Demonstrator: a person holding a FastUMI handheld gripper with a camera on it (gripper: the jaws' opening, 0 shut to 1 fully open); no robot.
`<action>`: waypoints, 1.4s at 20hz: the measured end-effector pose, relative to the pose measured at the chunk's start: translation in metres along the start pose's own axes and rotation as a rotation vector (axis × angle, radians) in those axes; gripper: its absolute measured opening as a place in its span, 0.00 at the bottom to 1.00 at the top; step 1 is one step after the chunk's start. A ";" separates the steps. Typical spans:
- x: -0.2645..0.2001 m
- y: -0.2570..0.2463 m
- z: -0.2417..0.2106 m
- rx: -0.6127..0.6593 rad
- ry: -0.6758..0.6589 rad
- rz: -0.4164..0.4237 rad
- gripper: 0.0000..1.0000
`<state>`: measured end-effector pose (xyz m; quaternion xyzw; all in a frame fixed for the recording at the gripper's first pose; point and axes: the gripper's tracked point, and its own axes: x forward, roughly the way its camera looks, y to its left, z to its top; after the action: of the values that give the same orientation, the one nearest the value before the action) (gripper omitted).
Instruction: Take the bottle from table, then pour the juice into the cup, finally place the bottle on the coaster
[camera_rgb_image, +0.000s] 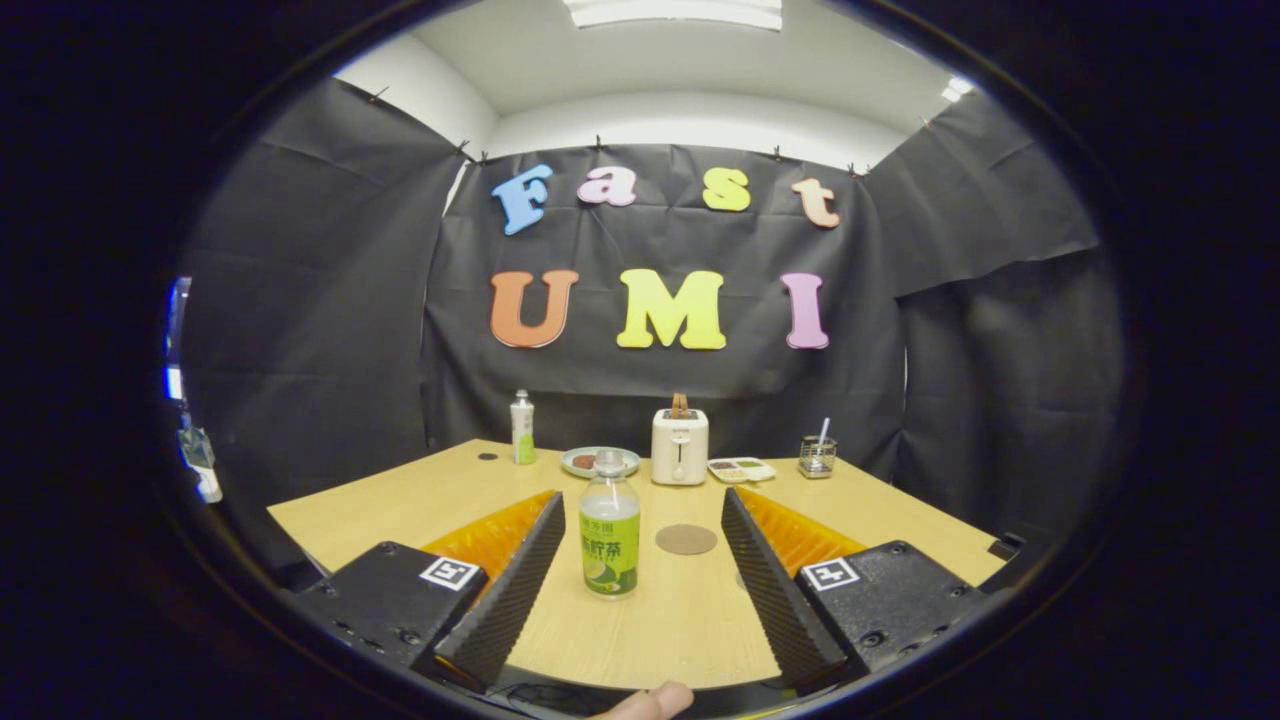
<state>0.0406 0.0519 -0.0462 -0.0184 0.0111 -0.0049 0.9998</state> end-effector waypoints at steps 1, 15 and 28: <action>0.006 0.004 -0.007 0.006 0.016 0.001 1.00; 0.108 0.017 -0.055 -0.012 0.128 -0.071 1.00; 0.162 0.016 -0.072 0.032 0.172 -0.094 1.00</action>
<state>0.2013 0.0638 -0.1226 -0.0023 0.0960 -0.0534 0.9939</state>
